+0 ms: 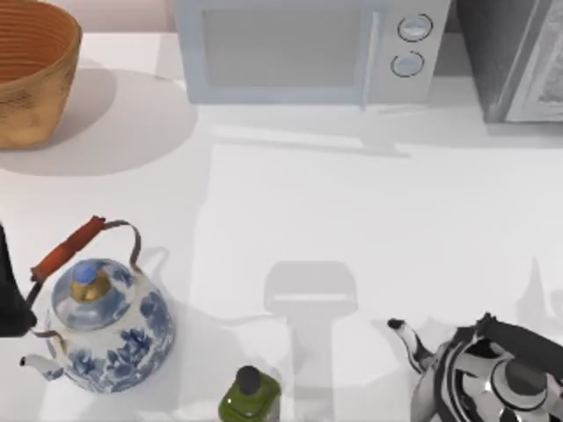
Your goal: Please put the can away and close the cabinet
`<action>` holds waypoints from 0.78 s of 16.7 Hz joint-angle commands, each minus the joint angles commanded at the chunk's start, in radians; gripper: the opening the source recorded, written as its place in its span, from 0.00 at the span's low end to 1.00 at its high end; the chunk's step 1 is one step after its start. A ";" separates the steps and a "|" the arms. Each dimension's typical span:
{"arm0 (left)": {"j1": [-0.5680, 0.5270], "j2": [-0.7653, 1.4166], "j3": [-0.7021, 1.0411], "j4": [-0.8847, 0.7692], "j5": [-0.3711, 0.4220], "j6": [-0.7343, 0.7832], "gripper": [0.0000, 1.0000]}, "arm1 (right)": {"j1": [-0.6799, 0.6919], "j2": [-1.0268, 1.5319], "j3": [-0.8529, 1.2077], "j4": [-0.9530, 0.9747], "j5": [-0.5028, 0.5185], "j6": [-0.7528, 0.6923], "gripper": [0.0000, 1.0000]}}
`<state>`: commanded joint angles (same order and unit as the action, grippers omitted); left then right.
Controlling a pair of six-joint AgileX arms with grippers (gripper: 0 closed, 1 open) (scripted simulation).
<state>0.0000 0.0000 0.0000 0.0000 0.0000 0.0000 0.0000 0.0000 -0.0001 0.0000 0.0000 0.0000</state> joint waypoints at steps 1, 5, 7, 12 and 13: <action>0.000 0.000 0.000 0.000 0.000 0.000 1.00 | 0.000 0.000 0.000 0.000 0.000 0.000 1.00; 0.000 0.000 0.000 0.000 0.000 0.000 1.00 | 0.002 0.006 0.001 -0.001 0.000 0.001 1.00; 0.000 0.000 0.000 0.000 0.000 0.000 1.00 | -0.028 0.038 0.008 0.030 -0.030 -0.001 1.00; 0.000 0.000 0.000 0.000 0.000 0.000 1.00 | -0.233 0.304 0.069 0.257 -0.233 -0.004 1.00; 0.000 0.000 0.000 0.000 0.000 0.000 1.00 | -0.289 0.388 0.088 0.320 -0.288 -0.003 1.00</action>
<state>0.0000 0.0000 0.0000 0.0000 0.0000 0.0000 -0.2891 0.3884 0.0880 0.3205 -0.2880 -0.0031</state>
